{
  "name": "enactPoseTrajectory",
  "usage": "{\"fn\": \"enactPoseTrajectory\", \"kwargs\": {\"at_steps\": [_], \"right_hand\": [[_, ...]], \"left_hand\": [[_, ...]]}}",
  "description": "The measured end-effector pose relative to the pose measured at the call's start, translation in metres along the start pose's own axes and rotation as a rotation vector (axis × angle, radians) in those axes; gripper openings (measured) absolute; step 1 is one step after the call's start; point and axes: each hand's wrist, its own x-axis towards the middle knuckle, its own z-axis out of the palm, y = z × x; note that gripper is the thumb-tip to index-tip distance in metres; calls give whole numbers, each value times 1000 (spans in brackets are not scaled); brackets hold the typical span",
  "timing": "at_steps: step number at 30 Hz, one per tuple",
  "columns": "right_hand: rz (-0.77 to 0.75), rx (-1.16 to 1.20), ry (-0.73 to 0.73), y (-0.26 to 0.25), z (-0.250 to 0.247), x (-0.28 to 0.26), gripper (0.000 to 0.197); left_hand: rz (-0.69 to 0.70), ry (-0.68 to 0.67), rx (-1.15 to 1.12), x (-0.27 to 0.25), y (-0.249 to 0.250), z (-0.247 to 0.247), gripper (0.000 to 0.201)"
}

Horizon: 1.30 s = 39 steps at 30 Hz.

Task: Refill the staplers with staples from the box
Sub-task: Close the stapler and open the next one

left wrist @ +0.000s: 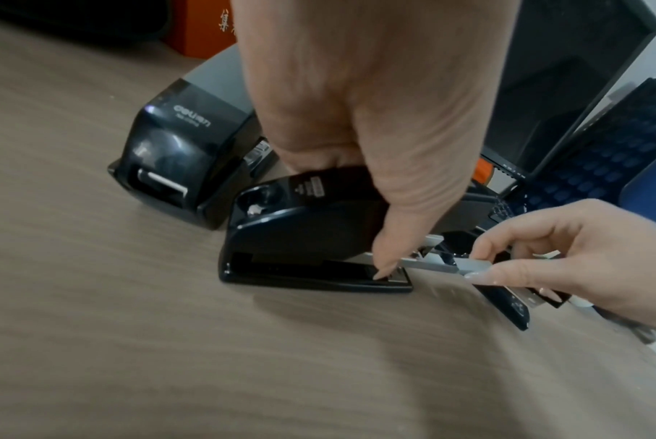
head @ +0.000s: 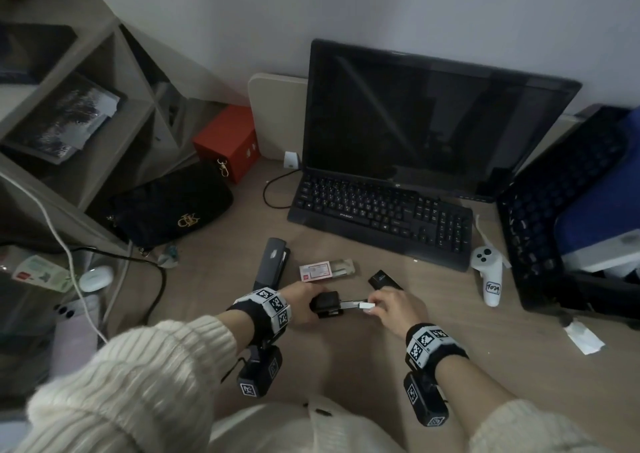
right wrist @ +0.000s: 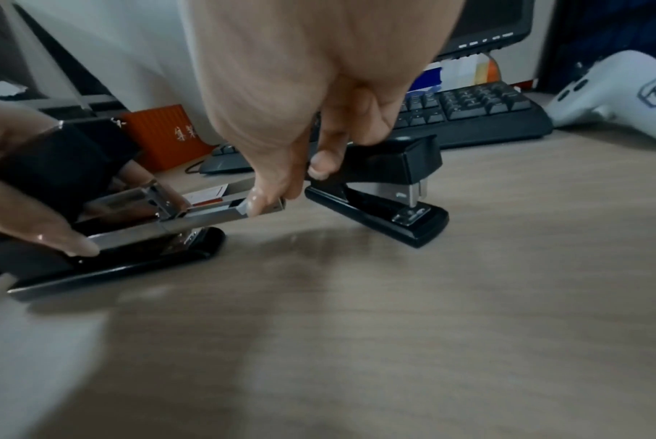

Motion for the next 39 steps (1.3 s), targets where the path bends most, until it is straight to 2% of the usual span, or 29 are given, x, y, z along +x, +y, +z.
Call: {"fn": "enactPoseTrajectory", "kwargs": {"at_steps": [3, 7, 13, 18, 25, 31, 39], "right_hand": [[-6, 49, 23, -1, 5, 4, 21], [-76, -20, -4, -8, -1, 5, 25], [-50, 15, 1, -5, -4, 3, 26], [-68, -74, -30, -5, -9, 6, 24], [-188, -192, -41, -10, -13, 9, 27], [-192, -198, -14, -10, -15, 8, 27], [-198, -249, -66, -10, -15, 12, 27]], "left_hand": [[-12, 3, -17, 0, -1, 2, 35], [-26, -7, -20, 1, -1, 2, 32], [-16, -8, -60, 1, -5, 3, 44], [-10, -18, -73, 2, -5, 2, 46], [5, -2, -81, 3, -7, 4, 43], [11, 3, -77, 4, -9, 4, 38], [4, -8, -81, 5, -9, 5, 39]]}}
